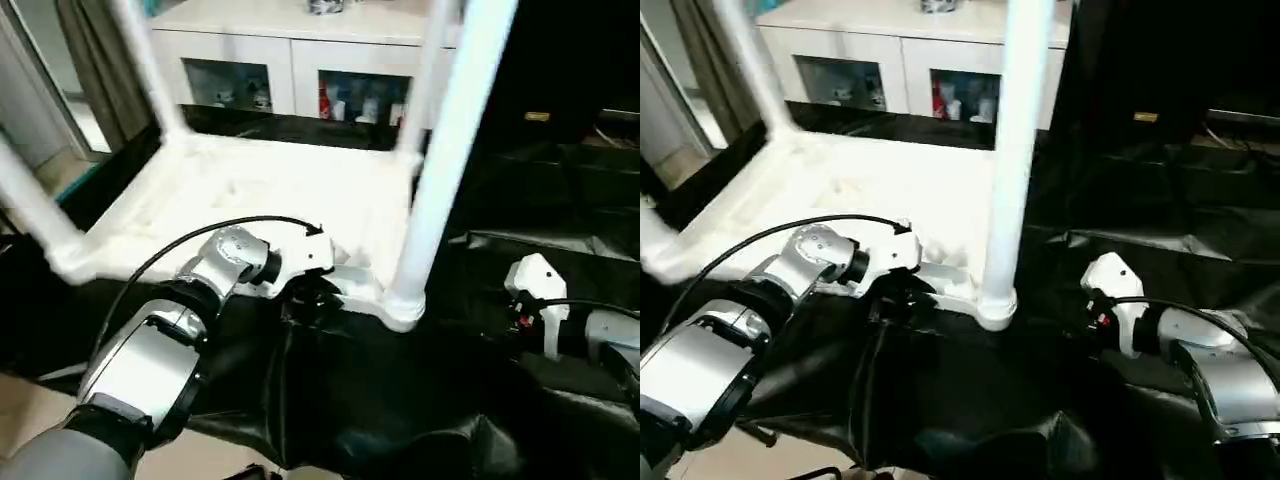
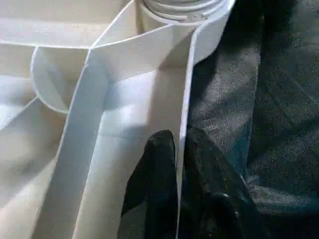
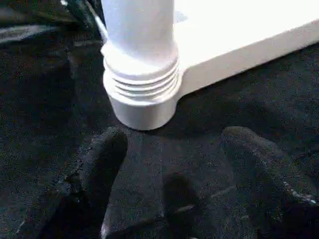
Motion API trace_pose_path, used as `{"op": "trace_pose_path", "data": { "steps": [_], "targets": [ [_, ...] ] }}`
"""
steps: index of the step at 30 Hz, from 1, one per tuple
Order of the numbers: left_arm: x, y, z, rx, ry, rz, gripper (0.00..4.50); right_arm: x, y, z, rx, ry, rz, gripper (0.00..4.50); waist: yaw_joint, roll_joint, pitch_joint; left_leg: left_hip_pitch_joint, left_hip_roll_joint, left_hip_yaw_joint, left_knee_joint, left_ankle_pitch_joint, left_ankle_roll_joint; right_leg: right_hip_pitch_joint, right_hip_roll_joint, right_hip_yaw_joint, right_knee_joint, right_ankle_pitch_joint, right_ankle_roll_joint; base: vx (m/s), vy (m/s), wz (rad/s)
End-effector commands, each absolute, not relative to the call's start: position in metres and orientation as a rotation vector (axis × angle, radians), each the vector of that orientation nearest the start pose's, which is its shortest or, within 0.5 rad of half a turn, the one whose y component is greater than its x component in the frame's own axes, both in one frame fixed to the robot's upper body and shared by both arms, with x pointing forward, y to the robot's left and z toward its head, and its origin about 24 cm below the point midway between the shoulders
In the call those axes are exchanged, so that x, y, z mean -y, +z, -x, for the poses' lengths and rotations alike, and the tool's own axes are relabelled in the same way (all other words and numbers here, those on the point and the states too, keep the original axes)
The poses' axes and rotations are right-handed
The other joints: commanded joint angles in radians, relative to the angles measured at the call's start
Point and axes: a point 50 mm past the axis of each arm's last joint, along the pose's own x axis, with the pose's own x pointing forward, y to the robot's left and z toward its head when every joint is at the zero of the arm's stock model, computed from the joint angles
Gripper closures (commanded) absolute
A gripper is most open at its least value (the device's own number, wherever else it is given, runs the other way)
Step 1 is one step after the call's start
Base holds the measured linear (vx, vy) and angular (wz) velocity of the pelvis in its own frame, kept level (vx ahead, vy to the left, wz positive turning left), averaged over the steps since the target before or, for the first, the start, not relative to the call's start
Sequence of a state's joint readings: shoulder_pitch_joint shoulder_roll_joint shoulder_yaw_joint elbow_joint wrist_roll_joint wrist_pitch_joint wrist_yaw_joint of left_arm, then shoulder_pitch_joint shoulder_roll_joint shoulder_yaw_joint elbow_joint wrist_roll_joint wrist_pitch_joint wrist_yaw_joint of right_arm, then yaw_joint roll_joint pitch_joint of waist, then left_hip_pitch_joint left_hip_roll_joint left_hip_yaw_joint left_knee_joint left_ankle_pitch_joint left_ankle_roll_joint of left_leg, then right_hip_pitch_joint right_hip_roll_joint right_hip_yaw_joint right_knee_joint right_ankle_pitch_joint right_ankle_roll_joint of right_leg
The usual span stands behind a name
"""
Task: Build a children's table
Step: Move table base
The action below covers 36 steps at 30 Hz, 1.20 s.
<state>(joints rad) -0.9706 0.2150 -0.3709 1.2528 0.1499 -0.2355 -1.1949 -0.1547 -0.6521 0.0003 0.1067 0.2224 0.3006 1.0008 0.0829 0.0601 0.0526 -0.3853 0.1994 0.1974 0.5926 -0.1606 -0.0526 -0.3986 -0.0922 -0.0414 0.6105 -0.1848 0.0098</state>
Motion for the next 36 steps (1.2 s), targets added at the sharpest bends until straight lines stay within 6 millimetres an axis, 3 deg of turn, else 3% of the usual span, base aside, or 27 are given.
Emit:
{"op": "trace_pose_path", "data": {
  "steps": [1,4,5,6,7,9,10,13,14,15,16,18,19,20,21,23,26,28,32,36],
  "targets": [
    [-0.112,0.052,-0.354,-0.562,-1.329,-0.57,4.38,0.238,0.067,-0.263,-0.412,0.859,0.276,0.92,0.005,-0.024,-0.064,0.013,0.018,-0.017,-0.065,-0.272,0.059,0.048,-0.048,0.018,-0.092,-0.295,-0.222,0.0,0.0,0.0],
    [-0.107,0.048,-0.353,-0.56,-1.294,-0.489,4.46,0.237,0.063,-0.265,-0.408,0.83,0.273,0.92,0.001,-0.025,-0.064,0.015,0.017,-0.016,-0.064,-0.276,0.055,0.046,-0.047,0.019,-0.095,-0.311,-0.221,0.0,0.0,0.0],
    [-0.104,0.045,-0.351,-0.566,-1.285,-0.458,4.46,0.236,0.061,-0.266,-0.407,0.822,0.279,0.92,0.0,-0.038,-0.064,0.014,0.017,-0.016,-0.064,-0.275,0.059,0.047,-0.046,0.018,-0.097,-0.312,-0.219,0.0,0.0,0.0],
    [-0.1,0.042,-0.35,-0.569,-1.281,-0.439,4.46,0.235,0.06,-0.267,-0.404,0.815,0.283,0.92,-0.001,-0.033,-0.064,0.015,0.018,-0.016,-0.063,-0.266,0.064,0.046,-0.049,0.019,-0.094,-0.305,-0.226,0.0,0.0,0.0],
    [-0.097,0.039,-0.347,-0.563,-1.287,-0.44,4.46,0.234,0.059,-0.269,-0.4,0.809,0.285,0.92,-0.002,-0.037,-0.063,0.012,0.017,-0.016,-0.063,-0.263,0.068,0.046,-0.047,0.018,-0.095,-0.304,-0.225,0.0,0.0,0.0],
    [-0.093,0.036,-0.345,-0.546,-1.299,-0.452,4.46,0.233,0.059,-0.27,-0.396,0.803,0.285,0.92,-0.002,-0.033,-0.065,0.014,0.018,-0.016,-0.062,-0.26,0.076,0.045,-0.047,0.019,-0.095,-0.297,-0.226,0.0,0.0,0.0],
    [-0.091,0.033,-0.343,-0.536,-1.302,-0.467,4.46,0.232,0.059,-0.272,-0.392,0.799,0.284,0.92,-0.002,-0.04,-0.065,0.013,0.017,-0.014,-0.06,-0.253,0.082,0.045,-0.046,0.019,-0.096,-0.291,-0.225,0.0,0.0,0.0],
    [-0.082,0.027,-0.335,-0.47,-1.316,-0.493,4.46,0.226,0.058,-0.275,-0.376,0.792,0.28,0.92,-0.002,-0.037,-0.063,0.015,0.021,-0.014,-0.063,-0.253,0.089,0.04,-0.046,0.02,-0.096,-0.299,-0.22,0.0,0.0,0.0],
    [-0.078,0.025,-0.333,-0.45,-1.32,-0.484,4.46,0.223,0.057,-0.276,-0.369,0.795,0.276,0.92,0.001,-0.044,-0.064,0.017,0.022,-0.013,-0.064,-0.262,0.086,0.04,-0.046,0.02,-0.098,-0.323,-0.208,0.0,0.0,0.0],
    [-0.078,0.025,-0.333,-0.448,-1.32,-0.483,4.46,0.223,0.057,-0.276,-0.368,0.795,0.275,0.92,0.004,-0.041,-0.065,0.016,0.023,-0.015,-0.064,-0.258,0.084,0.041,-0.048,0.022,-0.095,-0.32,-0.207,0.0,0.0,0.0],
    [-0.077,0.023,-0.331,-0.445,-1.317,-0.475,4.46,0.22,0.057,-0.277,-0.36,0.799,0.272,0.92,0.006,-0.045,-0.064,0.016,0.023,-0.014,-0.066,-0.26,0.082,0.039,-0.046,0.021,-0.096,-0.331,-0.197,0.0,0.0,0.0],
    [-0.077,0.023,-0.33,-0.444,-1.314,-0.47,4.46,0.219,0.057,-0.277,-0.355,0.802,0.269,0.92,0.007,-0.042,-0.064,0.017,0.023,-0.015,-0.067,-0.267,0.075,0.037,-0.046,0.022,-0.097,-0.333,-0.192,0.0,0.0,0.0],
    [-0.077,0.022,-0.33,-0.441,-1.305,-0.463,4.46,0.217,0.058,-0.277,-0.349,0.805,0.264,0.92,0.007,-0.05,-0.064,0.016,0.023,-0.014,-0.067,-0.265,0.076,0.038,-0.047,0.023,-0.096,-0.326,-0.19,0.0,0.0,0.0],
    [-0.077,0.022,-0.33,-0.441,-1.305,-0.463,4.46,0.217,0.058,-0.277,-0.349,0.805,0.264,0.92,0.008,-0.047,-0.065,0.016,0.024,-0.015,-0.068,-0.262,0.076,0.039,-0.048,0.024,-0.094,-0.323,-0.191,0.0,0.0,0.0],
    [-0.077,0.023,-0.33,-0.433,-1.303,-0.461,4.04,0.216,0.058,-0.278,-0.345,0.806,0.261,0.92,0.007,-0.05,-0.065,0.014,0.023,-0.014,-0.067,-0.261,0.077,0.038,-0.048,0.023,-0.095,-0.327,-0.186,0.0,0.0,0.0],
    [-0.08,0.023,-0.331,-0.446,-1.286,-0.448,4.04,0.216,0.057,-0.279,-0.342,0.809,0.258,0.92,0.007,-0.047,-0.064,0.014,0.022,-0.015,-0.067,-0.259,0.078,0.037,-0.049,0.024,-0.096,-0.336,-0.18,0.0,0.0,0.0],
    [-0.083,0.024,-0.333,-0.467,-1.272,-0.437,3.63,0.215,0.058,-0.281,-0.34,0.811,0.258,0.92,0.007,-0.049,-0.063,0.016,0.022,-0.013,-0.068,-0.27,0.072,0.034,-0.049,0.024,-0.099,-0.357,-0.18,0.0,0.0,0.0],
    [-0.088,0.026,-0.336,-0.467,-1.244,-0.421,3.58,0.215,0.058,-0.281,-0.337,0.814,0.259,0.92,0.007,-0.044,-0.062,0.017,0.022,-0.016,-0.071,-0.285,0.065,0.033,-0.048,0.023,-0.1,-0.36,-0.177,0.0,0.0,0.0],
    [-0.093,0.028,-0.339,-0.468,-1.222,-0.402,3.5,0.215,0.058,-0.281,-0.335,0.816,0.258,0.92,0.004,-0.046,-0.062,0.016,0.023,-0.017,-0.075,-0.305,0.054,0.035,-0.047,0.024,-0.098,-0.335,-0.183,0.0,0.0,0.0],
    [-0.103,0.026,-0.338,-0.49,-1.215,-0.438,3.5,0.215,0.059,-0.281,-0.32,0.804,0.257,0.92,0.0,-0.048,-0.059,0.016,0.02,-0.019,-0.076,-0.324,0.048,0.035,-0.049,0.024,-0.106,-0.405,-0.157,0.0,0.0,0.0]
  ]
}}
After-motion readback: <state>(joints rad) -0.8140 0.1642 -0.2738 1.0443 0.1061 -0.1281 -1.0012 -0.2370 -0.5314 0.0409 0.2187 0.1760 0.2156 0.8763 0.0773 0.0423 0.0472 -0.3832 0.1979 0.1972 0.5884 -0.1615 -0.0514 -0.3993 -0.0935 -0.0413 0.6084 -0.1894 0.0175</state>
